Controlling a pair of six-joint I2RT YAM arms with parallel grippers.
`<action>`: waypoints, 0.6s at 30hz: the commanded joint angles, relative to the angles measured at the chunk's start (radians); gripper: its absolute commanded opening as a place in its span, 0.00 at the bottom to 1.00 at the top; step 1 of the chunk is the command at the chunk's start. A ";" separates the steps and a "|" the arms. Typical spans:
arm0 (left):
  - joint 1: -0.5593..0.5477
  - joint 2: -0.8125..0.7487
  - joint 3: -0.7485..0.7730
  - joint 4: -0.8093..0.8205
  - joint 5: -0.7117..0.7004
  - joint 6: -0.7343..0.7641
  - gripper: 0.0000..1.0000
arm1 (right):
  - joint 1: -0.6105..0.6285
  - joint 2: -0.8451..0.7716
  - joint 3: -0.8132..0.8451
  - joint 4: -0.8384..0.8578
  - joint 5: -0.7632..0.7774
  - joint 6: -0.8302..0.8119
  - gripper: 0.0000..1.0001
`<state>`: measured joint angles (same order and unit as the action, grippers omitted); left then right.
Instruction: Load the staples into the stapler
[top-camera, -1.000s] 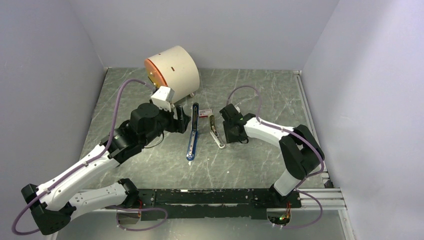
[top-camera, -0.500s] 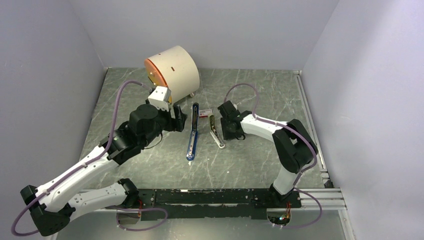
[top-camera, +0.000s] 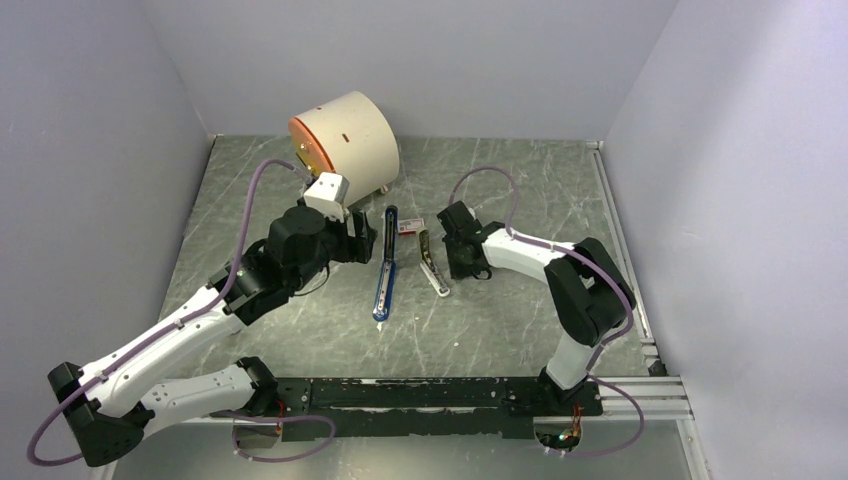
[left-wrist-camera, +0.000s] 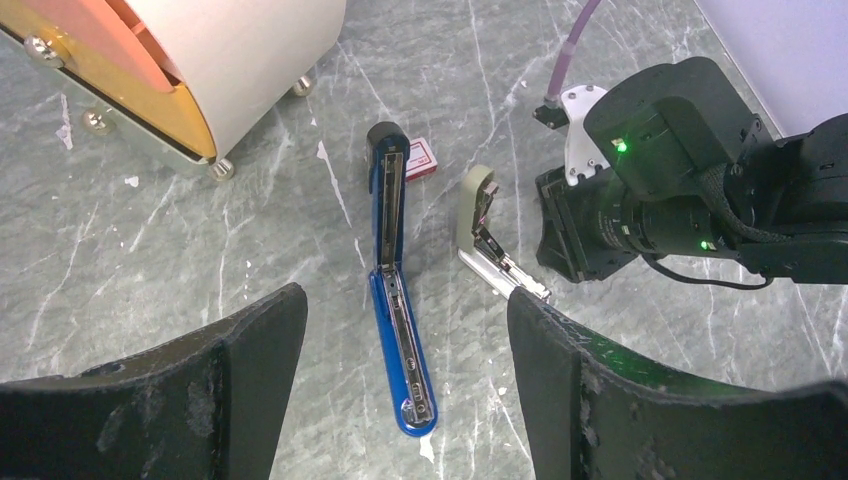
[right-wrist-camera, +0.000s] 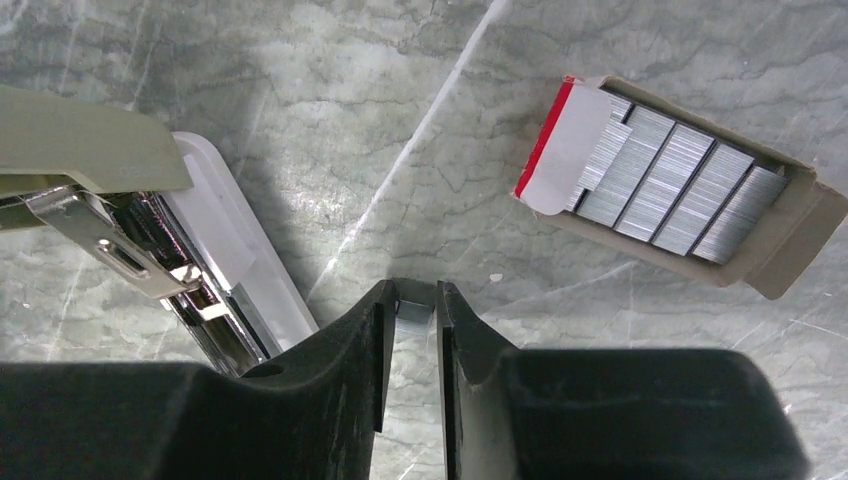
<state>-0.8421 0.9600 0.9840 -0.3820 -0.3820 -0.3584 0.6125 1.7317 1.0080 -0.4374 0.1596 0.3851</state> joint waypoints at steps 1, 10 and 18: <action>0.001 -0.001 -0.006 0.021 -0.019 0.004 0.78 | -0.027 0.024 -0.022 0.029 -0.017 -0.011 0.26; 0.000 -0.009 -0.012 0.018 -0.026 -0.009 0.78 | -0.029 0.018 -0.031 0.007 0.002 -0.003 0.19; 0.001 -0.017 -0.018 0.021 -0.026 -0.011 0.78 | -0.028 0.009 -0.012 -0.028 0.081 0.052 0.40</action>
<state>-0.8421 0.9565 0.9691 -0.3828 -0.3859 -0.3599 0.5888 1.7321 1.0035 -0.4145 0.1608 0.4000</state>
